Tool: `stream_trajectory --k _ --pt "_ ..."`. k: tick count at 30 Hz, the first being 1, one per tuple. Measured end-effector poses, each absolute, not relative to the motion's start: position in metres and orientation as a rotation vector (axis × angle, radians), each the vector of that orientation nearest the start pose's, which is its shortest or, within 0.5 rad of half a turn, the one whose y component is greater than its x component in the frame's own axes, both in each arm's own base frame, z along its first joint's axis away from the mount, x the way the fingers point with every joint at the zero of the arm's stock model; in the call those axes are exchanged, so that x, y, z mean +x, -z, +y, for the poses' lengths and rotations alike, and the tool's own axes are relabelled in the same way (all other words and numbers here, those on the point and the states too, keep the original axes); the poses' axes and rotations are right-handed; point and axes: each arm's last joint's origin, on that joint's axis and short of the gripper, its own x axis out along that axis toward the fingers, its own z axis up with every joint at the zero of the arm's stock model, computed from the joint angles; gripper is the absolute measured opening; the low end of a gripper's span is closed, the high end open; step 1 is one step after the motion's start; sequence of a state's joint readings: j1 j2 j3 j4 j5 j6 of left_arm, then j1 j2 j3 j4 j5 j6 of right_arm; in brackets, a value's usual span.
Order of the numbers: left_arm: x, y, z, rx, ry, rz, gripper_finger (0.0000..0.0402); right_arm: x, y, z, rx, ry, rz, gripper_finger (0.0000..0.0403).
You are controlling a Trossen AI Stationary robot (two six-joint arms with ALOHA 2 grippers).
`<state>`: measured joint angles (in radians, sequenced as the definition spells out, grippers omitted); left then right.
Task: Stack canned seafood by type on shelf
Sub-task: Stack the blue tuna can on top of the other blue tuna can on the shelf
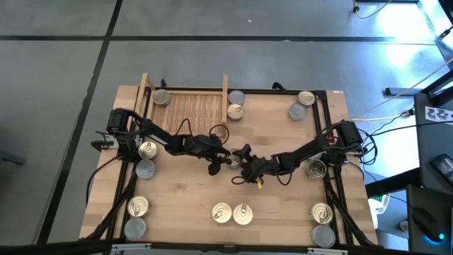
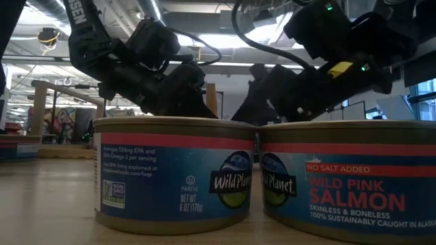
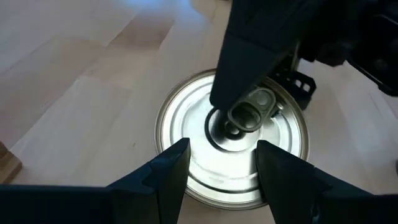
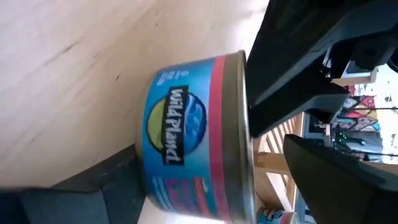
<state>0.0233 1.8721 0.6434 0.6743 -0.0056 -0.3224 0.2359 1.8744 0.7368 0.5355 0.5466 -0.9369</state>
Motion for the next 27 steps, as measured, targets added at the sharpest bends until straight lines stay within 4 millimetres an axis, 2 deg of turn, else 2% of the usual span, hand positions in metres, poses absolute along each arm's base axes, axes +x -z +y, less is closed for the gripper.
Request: stream_trajectory --k 2,7,13,16,19,22,27 --pt "0.319 -0.094 0.008 -0.322 -0.119 0.539 0.0186 0.328 -0.106 0.063 -1.113 0.020 0.678 0.0305" --pt "0.321 -0.099 0.009 -0.330 -0.135 0.493 0.0186 0.328 -0.106 0.064 -1.063 0.054 0.700 0.0183" --pt "0.320 -0.112 0.007 -0.303 -0.095 0.462 0.0186 0.317 -0.116 0.076 -1.050 0.046 0.747 0.0186" --pt "0.318 -0.130 0.005 -0.270 -0.066 0.406 0.0186 0.304 -0.130 0.082 -1.017 0.025 0.778 0.0186" --pt "0.318 -0.151 0.001 -0.205 -0.035 0.319 0.0186 0.290 -0.151 0.080 -0.913 0.046 0.805 0.0186" --pt "0.316 -0.164 -0.008 -0.111 0.011 0.276 0.0186 0.276 -0.170 0.076 -0.735 0.038 0.819 0.0186" --pt "0.325 -0.183 -0.016 0.080 0.040 0.213 0.0204 0.263 -0.203 0.075 -0.497 0.013 0.704 0.0186"
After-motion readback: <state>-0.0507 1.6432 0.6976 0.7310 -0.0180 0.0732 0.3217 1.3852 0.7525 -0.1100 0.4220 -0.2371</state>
